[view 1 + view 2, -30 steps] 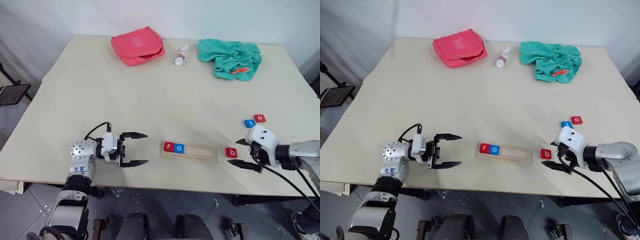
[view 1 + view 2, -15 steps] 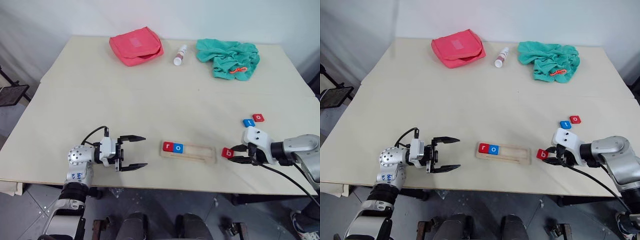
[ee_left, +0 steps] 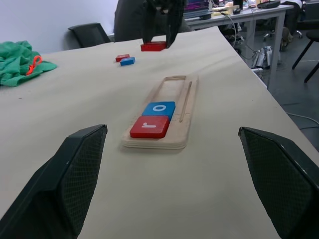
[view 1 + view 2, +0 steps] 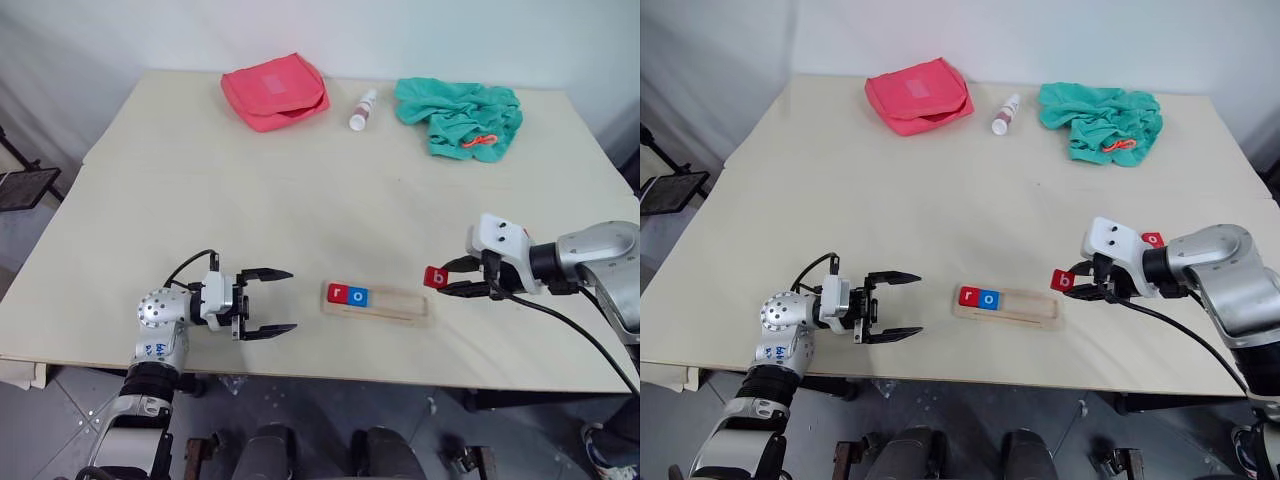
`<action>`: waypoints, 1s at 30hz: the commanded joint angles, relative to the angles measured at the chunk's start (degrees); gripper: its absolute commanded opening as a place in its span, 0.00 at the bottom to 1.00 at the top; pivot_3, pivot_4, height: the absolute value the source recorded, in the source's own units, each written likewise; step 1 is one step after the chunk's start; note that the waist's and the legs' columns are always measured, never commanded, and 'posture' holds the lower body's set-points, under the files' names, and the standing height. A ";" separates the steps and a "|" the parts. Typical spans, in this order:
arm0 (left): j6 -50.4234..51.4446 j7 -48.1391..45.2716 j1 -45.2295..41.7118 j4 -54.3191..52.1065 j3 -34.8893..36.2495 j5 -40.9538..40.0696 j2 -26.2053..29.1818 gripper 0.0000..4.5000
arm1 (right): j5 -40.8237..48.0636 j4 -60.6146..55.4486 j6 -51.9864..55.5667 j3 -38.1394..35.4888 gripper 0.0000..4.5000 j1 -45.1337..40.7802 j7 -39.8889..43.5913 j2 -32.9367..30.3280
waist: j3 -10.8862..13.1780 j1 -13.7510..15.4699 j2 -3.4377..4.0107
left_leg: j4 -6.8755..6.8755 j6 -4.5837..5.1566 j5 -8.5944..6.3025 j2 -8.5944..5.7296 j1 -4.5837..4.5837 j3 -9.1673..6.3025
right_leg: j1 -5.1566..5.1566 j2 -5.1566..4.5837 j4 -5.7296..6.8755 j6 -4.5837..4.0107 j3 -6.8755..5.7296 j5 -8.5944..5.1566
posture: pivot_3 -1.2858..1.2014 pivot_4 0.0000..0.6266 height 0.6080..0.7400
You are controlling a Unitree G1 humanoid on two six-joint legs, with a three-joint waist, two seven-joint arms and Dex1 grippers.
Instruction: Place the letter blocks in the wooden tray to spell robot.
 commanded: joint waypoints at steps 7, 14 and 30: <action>-2.54 0.84 -1.22 0.57 0.29 0.11 -0.90 1.00 | -4.00 -1.84 4.06 9.92 0.33 -7.06 -2.00 7.12 | 0.00 0.01 0.00 | 0.01 0.01 0.00 -0.11 -0.09 -0.10 | -0.04 -0.04 0.05 0.05 -0.07 0.03 | 0.52 0.24 1.00; -2.84 1.65 0.08 -0.55 0.14 0.11 -1.04 1.00 | -5.38 -0.78 3.76 12.36 0.33 -8.43 -1.86 8.40 | 0.00 -0.13 0.00 | 0.01 0.01 0.00 -0.10 -0.09 -0.12 | -0.05 -0.03 0.05 0.05 -0.12 0.03 | 0.52 0.24 1.00; -2.87 2.80 0.44 -1.17 0.11 0.05 -0.93 1.00 | -5.54 -1.79 5.42 13.35 0.99 -9.29 -1.90 10.51 | 0.00 -0.18 0.00 | 0.01 0.01 0.00 -0.10 -0.09 -0.11 | -0.06 -0.02 0.07 0.05 -0.15 0.03 | 0.52 0.24 1.00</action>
